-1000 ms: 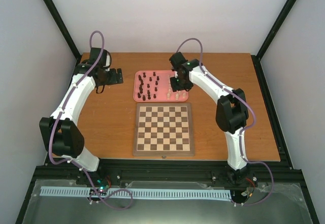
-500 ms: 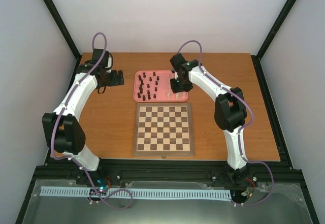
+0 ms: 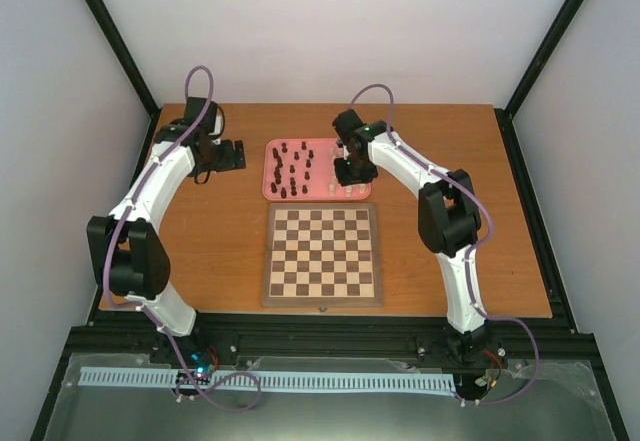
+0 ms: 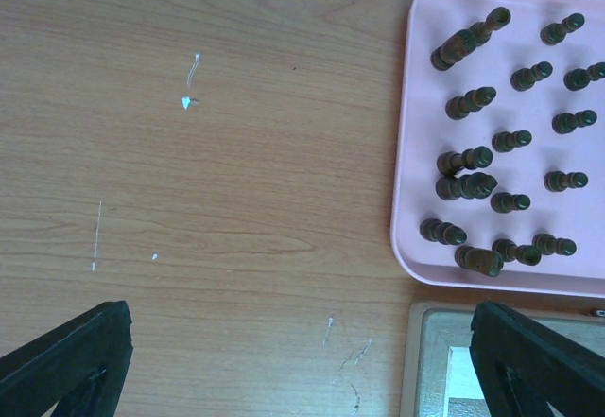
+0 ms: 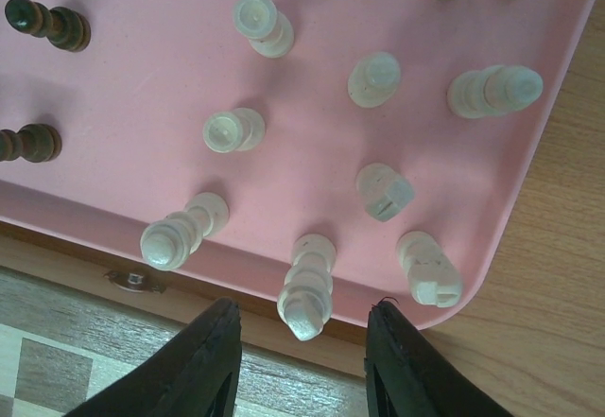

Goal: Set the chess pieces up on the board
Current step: Pick up the chess piece from the storage box.

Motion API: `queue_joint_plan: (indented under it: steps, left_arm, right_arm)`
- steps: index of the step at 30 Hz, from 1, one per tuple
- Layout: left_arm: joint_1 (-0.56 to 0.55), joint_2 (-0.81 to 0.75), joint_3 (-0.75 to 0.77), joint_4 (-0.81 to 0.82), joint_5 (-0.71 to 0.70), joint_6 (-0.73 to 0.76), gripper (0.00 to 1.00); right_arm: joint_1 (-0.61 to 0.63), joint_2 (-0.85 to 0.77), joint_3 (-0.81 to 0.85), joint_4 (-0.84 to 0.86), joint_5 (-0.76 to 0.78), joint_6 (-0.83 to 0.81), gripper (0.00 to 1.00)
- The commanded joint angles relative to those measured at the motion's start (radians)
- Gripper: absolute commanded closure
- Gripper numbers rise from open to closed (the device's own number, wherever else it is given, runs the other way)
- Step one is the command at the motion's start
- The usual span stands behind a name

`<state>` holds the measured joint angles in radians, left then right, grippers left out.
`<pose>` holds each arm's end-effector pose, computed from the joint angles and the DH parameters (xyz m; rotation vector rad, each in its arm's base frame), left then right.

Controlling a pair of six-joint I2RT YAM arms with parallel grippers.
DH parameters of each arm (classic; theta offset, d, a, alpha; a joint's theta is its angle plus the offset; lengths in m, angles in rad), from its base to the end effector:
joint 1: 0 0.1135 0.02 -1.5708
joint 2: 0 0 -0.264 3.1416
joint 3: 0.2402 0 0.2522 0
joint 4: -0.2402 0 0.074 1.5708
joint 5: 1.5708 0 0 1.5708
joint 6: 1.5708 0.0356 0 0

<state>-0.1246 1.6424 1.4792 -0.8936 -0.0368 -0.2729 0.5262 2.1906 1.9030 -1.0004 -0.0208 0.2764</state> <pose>0.3417 -0.0415 0.3008 -0.2074 2.6211 -0.0890 0.3938 0.2296 0.2112 -0.3634 2.8604 0.1879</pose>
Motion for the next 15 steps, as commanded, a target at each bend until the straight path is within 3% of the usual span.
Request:
queue_joint_plan:
  steps: [1, 15]
  left_arm:
    - [-0.004, 0.015, 0.032, -0.006, 0.01, 0.009, 0.0]
    - [-0.003, 0.011, 0.023, -0.004, 0.003, 0.012, 0.0]
  right_arm:
    - [0.003, 0.015, 0.009, 0.016, 0.009, 0.013, 0.63]
    - [0.003, 0.023, -0.019, 0.019, -0.016, 0.02, 0.69]
